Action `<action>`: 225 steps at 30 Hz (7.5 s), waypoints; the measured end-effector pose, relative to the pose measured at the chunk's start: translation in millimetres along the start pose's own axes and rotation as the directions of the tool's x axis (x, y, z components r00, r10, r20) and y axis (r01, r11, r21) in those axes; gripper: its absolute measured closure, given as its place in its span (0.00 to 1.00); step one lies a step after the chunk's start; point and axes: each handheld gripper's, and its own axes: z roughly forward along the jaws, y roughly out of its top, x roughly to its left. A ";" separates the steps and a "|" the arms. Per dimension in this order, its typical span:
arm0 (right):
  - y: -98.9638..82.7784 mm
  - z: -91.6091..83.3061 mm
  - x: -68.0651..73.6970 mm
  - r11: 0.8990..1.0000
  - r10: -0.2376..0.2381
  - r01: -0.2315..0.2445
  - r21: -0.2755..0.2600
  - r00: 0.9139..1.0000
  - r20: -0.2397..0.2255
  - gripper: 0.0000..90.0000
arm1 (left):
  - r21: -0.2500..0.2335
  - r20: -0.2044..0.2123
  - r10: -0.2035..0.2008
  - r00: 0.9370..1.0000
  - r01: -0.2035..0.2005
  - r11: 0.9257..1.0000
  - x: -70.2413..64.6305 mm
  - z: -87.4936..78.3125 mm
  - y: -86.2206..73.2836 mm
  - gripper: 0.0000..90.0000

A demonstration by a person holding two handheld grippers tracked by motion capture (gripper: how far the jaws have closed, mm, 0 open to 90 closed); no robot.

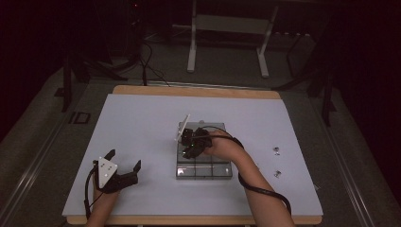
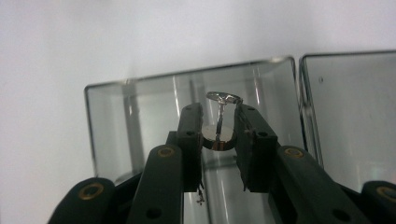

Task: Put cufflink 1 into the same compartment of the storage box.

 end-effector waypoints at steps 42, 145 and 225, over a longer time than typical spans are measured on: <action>4.7 20.4 -6.1 0.999 0.045 -0.046 0.019 0.998 0.051 0.71 | 0.001 0.003 -0.007 1.000 0.007 1.000 0.7 0.2 0.1 0.04; -266.0 -82.1 -73.4 0.879 0.326 -0.392 0.271 0.910 0.256 0.64 | -0.019 -0.018 0.010 1.000 -0.010 1.000 -2.4 -1.6 -0.9 0.04; -150.3 -86.7 -28.3 0.927 0.073 -0.096 0.362 0.994 0.078 0.81 | -0.021 -0.006 0.011 1.000 -0.011 1.000 -1.8 -1.9 -1.0 0.04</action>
